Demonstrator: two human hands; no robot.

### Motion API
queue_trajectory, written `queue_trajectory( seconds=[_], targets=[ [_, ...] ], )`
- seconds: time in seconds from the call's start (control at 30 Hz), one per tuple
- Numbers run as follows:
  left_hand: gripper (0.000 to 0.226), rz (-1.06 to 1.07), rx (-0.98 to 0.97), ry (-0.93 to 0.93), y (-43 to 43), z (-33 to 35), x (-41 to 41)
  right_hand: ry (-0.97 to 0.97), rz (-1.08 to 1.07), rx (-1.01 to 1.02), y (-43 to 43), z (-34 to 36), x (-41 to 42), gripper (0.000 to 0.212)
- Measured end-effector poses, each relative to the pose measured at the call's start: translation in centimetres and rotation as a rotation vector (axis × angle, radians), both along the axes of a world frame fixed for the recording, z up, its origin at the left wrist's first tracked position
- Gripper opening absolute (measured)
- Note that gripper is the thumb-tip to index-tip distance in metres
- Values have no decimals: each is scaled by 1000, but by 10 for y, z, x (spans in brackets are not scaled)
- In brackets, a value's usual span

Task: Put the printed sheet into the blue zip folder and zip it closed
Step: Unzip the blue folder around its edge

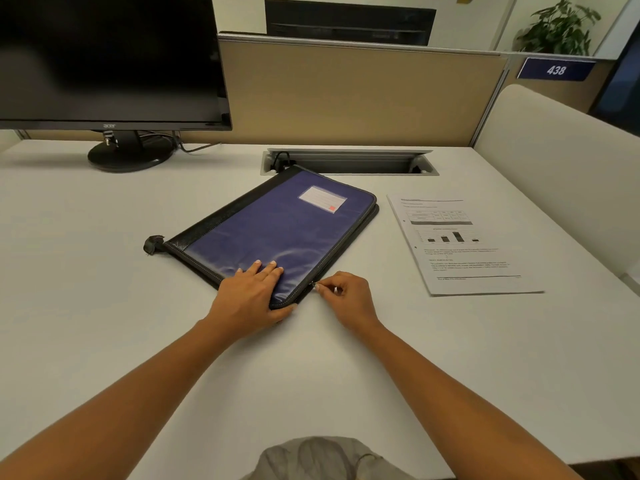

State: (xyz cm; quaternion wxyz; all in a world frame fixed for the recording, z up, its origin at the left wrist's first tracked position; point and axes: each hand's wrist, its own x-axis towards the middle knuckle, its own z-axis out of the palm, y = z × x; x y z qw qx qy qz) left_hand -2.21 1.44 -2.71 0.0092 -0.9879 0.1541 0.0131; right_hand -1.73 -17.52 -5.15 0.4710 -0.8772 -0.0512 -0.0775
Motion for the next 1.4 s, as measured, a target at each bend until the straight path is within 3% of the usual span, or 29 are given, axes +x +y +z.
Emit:
queue_trajectory(
  seconds=[0.1, 0.4, 0.87, 1.4],
  targets=[
    [76, 72, 45, 30, -15, 3, 0, -4, -34, -43, 0, -1, 2, 12],
    [57, -34, 35, 150, -14, 28, 3, -1, -109, -4, -5, 2, 17, 16],
    [59, -26, 2, 170, -6, 25, 0, 38, -273, 8, -21, 6, 48, 16],
    [59, -1, 17, 175, -9, 24, 1, -29, 23, -28, -9, 2, 26, 12]
  ],
)
